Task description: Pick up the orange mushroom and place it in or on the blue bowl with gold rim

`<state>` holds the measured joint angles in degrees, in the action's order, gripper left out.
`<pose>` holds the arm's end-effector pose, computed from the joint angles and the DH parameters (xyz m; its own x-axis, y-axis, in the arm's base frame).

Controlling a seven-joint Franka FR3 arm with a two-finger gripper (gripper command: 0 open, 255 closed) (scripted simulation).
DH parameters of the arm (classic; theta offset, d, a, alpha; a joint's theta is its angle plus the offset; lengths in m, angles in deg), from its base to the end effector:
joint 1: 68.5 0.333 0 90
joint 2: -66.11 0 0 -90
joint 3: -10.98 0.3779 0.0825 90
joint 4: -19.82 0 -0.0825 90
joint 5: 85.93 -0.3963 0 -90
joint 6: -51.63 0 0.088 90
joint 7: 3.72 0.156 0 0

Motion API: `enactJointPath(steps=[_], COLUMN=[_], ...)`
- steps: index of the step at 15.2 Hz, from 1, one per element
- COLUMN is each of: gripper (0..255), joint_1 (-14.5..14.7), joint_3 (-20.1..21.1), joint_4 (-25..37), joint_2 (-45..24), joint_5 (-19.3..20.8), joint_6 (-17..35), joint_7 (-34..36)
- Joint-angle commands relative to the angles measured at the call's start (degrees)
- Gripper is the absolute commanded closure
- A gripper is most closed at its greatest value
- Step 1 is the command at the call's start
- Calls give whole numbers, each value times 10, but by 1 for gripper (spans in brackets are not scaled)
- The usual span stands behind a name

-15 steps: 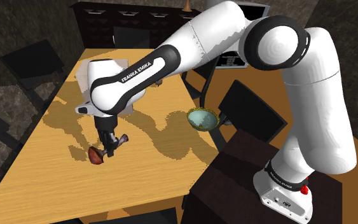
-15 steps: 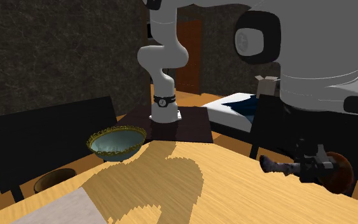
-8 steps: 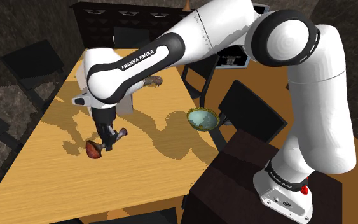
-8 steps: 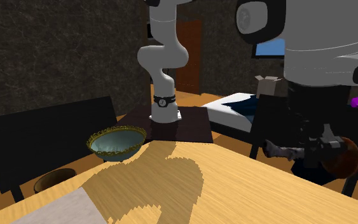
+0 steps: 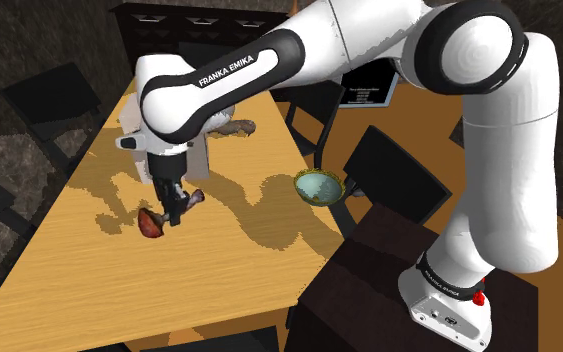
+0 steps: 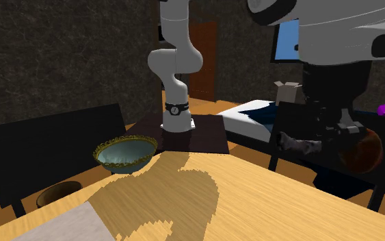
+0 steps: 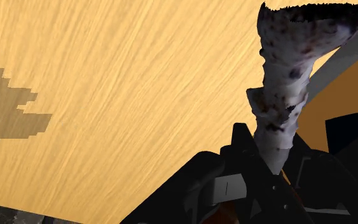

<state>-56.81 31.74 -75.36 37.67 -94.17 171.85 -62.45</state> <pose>0.6057 0.3659 0.3368 0.1110 0.9691 0.2203 0.9794 -0.0690 -0.1897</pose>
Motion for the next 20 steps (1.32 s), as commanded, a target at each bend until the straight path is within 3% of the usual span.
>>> enactJointPath(steps=[1, 10, 20], gripper=[255, 255, 255], joint_1=[-20, -107, -182], joint_3=[1, -13, -64], joint_4=[-45, -225, -356], joint_2=[31, 165, 277], joint_5=[-12, -66, -93], joint_6=[10, 33, 20], joint_7=[-22, -145, -288])
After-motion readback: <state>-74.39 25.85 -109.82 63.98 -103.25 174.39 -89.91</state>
